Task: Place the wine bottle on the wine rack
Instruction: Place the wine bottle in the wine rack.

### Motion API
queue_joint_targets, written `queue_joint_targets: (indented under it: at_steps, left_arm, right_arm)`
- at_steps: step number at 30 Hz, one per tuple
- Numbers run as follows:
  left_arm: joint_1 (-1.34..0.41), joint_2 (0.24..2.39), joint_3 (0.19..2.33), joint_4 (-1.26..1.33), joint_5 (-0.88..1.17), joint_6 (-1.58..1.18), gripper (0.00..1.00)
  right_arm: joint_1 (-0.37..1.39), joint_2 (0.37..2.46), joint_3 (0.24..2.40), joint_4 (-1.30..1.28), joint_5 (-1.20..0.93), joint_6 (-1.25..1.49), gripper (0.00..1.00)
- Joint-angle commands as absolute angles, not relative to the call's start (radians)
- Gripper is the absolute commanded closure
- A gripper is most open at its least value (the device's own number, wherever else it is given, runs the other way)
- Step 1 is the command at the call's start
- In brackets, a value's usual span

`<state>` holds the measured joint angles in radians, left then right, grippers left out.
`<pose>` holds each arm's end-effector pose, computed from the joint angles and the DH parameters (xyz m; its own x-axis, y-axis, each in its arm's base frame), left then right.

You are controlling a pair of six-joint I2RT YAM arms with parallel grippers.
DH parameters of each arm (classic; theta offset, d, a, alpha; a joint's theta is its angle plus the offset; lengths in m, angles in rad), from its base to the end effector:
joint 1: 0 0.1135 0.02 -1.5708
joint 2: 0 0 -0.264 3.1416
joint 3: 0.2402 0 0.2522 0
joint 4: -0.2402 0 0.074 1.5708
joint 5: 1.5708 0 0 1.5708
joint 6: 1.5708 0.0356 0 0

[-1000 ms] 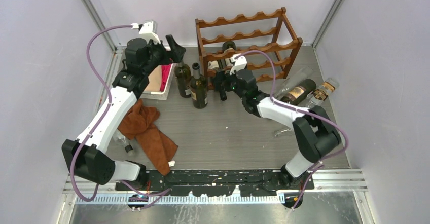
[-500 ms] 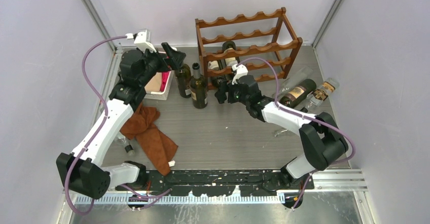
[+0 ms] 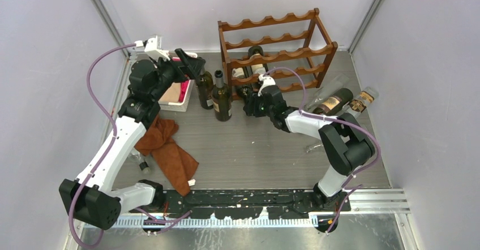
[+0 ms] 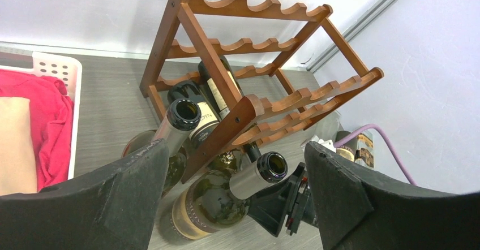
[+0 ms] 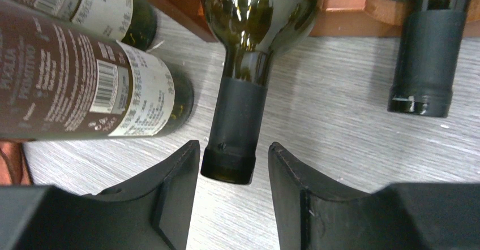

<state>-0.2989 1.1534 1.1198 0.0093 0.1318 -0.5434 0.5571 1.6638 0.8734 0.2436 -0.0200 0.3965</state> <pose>0.2558 -0.0837 0.4039 -0.2357 -0.4637 -0.8541 0.3453 0.7815 -0.5196 0.2993 0.1873 0.1875 -0.6168 0.0707 -0.7839 -0.3305 0.8806 0.3395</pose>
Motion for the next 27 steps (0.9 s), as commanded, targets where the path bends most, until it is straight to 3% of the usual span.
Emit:
queue_joint_targets:
  at_steps: [1,10,18,21,27]
  left_arm:
    - [-0.295,1.13,1.145,0.05,0.118,-0.543,0.12]
    - [-0.295,1.213,1.239,0.039,0.136,-0.502,0.12]
    - [-0.295,1.349,1.354,0.048,0.117,-0.496,0.13]
    - [-0.295,1.425,1.411,0.065,0.1,-0.509,0.18]
    - [-0.295,1.583,1.517,0.1,0.114,-0.572,0.29]
  right_arm:
    - [0.548,1.675,0.929,0.349,-0.003,0.451,0.49]
    - [0.545,1.717,0.95,0.382,0.033,0.479,0.55]
    - [0.542,1.746,0.959,0.373,0.035,0.535,0.77]
    - [0.543,1.747,0.948,0.371,0.047,0.579,0.83]
    - [0.554,1.755,0.943,0.397,0.089,0.618,0.85]
